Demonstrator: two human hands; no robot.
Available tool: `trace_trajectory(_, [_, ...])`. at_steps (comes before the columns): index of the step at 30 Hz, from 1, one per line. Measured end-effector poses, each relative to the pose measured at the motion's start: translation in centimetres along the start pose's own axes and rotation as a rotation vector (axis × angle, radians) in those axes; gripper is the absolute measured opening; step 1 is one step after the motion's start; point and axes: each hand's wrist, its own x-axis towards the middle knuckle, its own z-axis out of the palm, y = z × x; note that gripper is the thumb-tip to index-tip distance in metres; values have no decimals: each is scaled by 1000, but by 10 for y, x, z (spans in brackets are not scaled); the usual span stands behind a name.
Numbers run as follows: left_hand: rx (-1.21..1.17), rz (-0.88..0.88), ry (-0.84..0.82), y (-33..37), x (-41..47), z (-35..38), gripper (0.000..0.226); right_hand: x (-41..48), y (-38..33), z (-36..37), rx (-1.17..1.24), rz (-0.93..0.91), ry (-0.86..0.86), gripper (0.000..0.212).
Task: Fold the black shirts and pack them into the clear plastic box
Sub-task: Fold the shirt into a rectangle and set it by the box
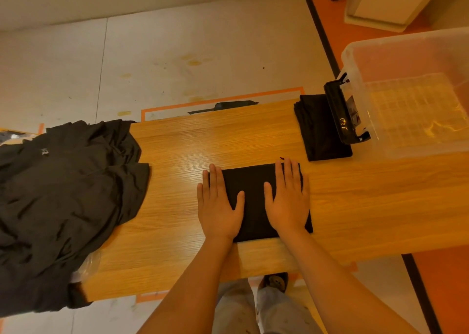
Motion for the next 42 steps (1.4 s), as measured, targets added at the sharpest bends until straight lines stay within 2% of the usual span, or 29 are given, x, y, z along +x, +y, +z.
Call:
trace_trajectory(3, [-15,-13,9,-1,-1,2,80,5,9,-3,12,67,-11,65])
trace_trajectory(10, [-45,22,-105,-4,3,-9,81,15,19,-21,8,-34,-158,64])
trace_trajectory(14, [-91,41,69,6,-9,-26,73,-4,-4,-37,47,-151,20,61])
trace_trajectory(17, [-130,114,116,23,-29,-17,65,-32,-26,-32,35,-294,-9,60])
trace_trajectory(22, [34,182,-5,5,-63,14,59,-68,-20,-5,-5,-323,-152,59])
trace_trajectory(28, [72,209,26,3,-63,15,57,-65,2,2,-44,-398,-108,55])
trace_trajectory(34, [92,210,19,-2,-66,16,58,-57,47,-4,-40,-254,-72,59])
trace_trajectory(38, [113,231,14,-5,-62,16,57,-56,61,-14,-51,-229,-147,61])
trace_trajectory(42, [229,406,-28,-27,-38,8,56,-68,58,-24,-35,-198,-217,67])
